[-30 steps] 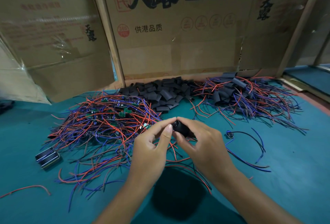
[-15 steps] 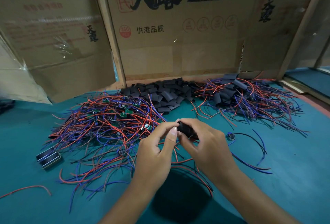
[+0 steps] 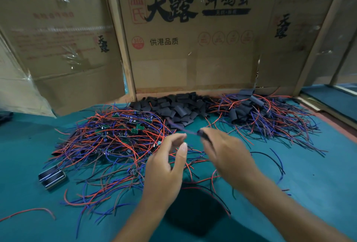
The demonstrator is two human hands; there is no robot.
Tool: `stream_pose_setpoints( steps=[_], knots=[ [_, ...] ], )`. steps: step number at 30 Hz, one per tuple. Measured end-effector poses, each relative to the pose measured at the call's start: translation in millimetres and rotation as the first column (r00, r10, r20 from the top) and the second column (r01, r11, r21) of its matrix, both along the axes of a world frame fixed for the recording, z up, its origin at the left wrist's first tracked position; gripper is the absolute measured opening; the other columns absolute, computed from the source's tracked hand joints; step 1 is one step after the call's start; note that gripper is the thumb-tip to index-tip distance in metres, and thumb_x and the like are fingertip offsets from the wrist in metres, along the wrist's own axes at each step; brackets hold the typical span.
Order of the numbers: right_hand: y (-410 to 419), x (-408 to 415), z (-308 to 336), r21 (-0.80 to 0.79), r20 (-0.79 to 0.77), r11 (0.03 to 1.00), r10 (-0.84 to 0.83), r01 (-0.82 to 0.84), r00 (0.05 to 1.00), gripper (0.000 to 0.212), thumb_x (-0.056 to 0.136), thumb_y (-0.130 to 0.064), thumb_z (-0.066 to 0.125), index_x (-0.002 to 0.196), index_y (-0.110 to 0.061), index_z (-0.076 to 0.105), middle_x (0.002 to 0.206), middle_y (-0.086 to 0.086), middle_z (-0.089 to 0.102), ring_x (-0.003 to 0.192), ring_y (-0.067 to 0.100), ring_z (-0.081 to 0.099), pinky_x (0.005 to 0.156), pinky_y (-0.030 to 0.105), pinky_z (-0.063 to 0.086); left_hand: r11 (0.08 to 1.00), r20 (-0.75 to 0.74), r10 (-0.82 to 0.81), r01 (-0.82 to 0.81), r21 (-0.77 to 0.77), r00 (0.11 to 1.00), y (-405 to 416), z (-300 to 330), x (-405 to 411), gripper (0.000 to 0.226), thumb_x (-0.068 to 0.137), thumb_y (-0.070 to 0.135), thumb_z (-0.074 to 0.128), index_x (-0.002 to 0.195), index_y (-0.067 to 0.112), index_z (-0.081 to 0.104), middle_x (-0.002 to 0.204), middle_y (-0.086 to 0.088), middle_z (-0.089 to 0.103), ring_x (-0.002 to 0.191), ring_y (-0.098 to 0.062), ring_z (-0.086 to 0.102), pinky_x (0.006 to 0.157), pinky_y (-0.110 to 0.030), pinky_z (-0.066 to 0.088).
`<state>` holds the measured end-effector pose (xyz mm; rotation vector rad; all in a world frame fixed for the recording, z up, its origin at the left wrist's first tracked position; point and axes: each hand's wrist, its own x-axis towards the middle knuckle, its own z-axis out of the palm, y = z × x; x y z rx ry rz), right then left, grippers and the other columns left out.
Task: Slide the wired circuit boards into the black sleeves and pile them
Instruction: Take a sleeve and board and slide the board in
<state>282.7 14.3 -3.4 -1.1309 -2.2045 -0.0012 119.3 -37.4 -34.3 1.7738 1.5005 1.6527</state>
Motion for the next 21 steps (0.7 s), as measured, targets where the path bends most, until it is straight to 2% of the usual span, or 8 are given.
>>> stream_pose_setpoints(
  steps=[2, 4, 7, 10, 11, 14, 17, 21],
  knots=[
    [33.3, 16.9, 17.8, 0.079, 0.123, 0.994, -0.09, 0.081, 0.988, 0.028, 0.102, -0.028, 0.044, 0.123, -0.016, 0.058, 0.111, 0.003, 0.068, 0.093, 0.026, 0.065, 0.075, 0.041, 0.051, 0.98, -0.27, 0.182, -0.153, 0.125, 0.945, 5.1, -1.9, -14.3, 0.032, 0.098, 0.043, 0.047, 0.121, 0.028, 0.062, 0.119, 0.017, 0.066, 0.112, -0.002, 0.06, 0.094, -0.024, 0.046],
    [76.2, 36.1, 36.0, 0.187, 0.184, 0.968, -0.202, 0.168, 0.962, 0.029, 0.101, -0.03, 0.046, 0.124, -0.017, 0.059, 0.113, 0.004, 0.069, 0.096, 0.026, 0.066, 0.072, 0.04, 0.053, 0.93, -0.443, 0.343, -0.234, 0.283, 0.828, 11.4, -4.8, -26.9, 0.029, 0.097, 0.033, 0.048, 0.114, 0.016, 0.066, 0.107, 0.006, 0.067, 0.1, -0.016, 0.06, 0.088, -0.033, 0.047],
    [144.4, 65.3, 59.4, 0.222, 0.227, 0.924, -0.359, 0.311, 0.905, 0.029, 0.099, -0.031, 0.049, 0.122, -0.016, 0.059, 0.112, 0.008, 0.069, 0.099, 0.029, 0.065, 0.078, 0.044, 0.053, 0.875, -0.513, 0.477, -0.33, 0.355, 0.714, 18.9, -7.0, -41.7, 0.022, 0.095, 0.025, 0.051, 0.1, 0.012, 0.067, 0.087, 0.001, 0.065, 0.08, -0.025, 0.061, 0.072, -0.04, 0.049],
    [194.6, 81.7, 62.6, 0.207, 0.349, 0.856, -0.517, 0.473, 0.782, 0.044, 0.095, -0.038, 0.054, 0.13, -0.011, 0.05, 0.127, 0.015, 0.059, 0.118, 0.033, 0.053, 0.103, 0.048, 0.038, 0.839, -0.54, 0.545, -0.428, 0.337, 0.641, 23.4, -5.9, -56.6, 0.018, 0.094, 0.024, 0.052, 0.093, 0.014, 0.066, 0.082, 0.0, 0.067, 0.074, -0.024, 0.063, 0.065, -0.039, 0.05],
    [202.4, 77.3, 58.4, 0.169, 0.37, 0.851, -0.522, 0.497, 0.769, 0.046, 0.095, -0.039, 0.054, 0.13, -0.01, 0.048, 0.128, 0.016, 0.057, 0.12, 0.035, 0.052, 0.104, 0.048, 0.036, 0.827, -0.54, 0.56, -0.463, 0.319, 0.629, 24.4, -4.9, -61.1, 0.016, 0.094, 0.023, 0.052, 0.091, 0.015, 0.065, 0.078, 0.0, 0.066, 0.07, -0.024, 0.063, 0.061, -0.037, 0.049],
    [201.9, 30.7, 31.4, -0.088, 0.35, 0.934, -0.297, 0.347, 0.888, 0.027, 0.095, -0.032, 0.053, 0.113, -0.013, 0.06, 0.115, 0.017, 0.066, 0.105, 0.034, 0.061, 0.086, 0.039, 0.047, 0.796, -0.541, 0.586, -0.556, 0.241, 0.604, 27.6, -3.7, -70.5, 0.011, 0.095, 0.019, 0.058, 0.085, 0.016, 0.062, 0.063, 0.001, 0.061, 0.057, -0.024, 0.06, 0.047, -0.032, 0.042],
    [195.1, -26.7, -3.0, -0.247, 0.317, 0.955, -0.083, 0.166, 0.945, 0.021, 0.094, -0.031, 0.056, 0.1, -0.013, 0.066, 0.106, 0.013, 0.07, 0.101, 0.03, 0.064, 0.082, 0.035, 0.048, 0.777, -0.56, 0.581, -0.607, 0.166, 0.591, 28.8, -4.6, -77.9, 0.012, 0.093, 0.021, 0.062, 0.082, 0.018, 0.058, 0.053, 0.003, 0.054, 0.045, -0.023, 0.054, 0.038, -0.026, 0.03],
    [194.0, -76.6, -32.0, -0.365, 0.351, 0.917, -0.024, 0.16, 0.936, 0.05, 0.088, -0.051, 0.063, 0.115, -0.009, 0.056, 0.118, 0.016, 0.06, 0.112, 0.034, 0.056, 0.09, 0.039, 0.047, 0.745, -0.565, 0.599, -0.654, 0.133, 0.568, 28.5, -3.5, -89.5, 0.017, 0.091, 0.023, 0.063, 0.077, 0.019, 0.054, 0.046, 0.007, 0.045, 0.037, -0.021, 0.04, 0.039, -0.021, 0.016]
  ],
)
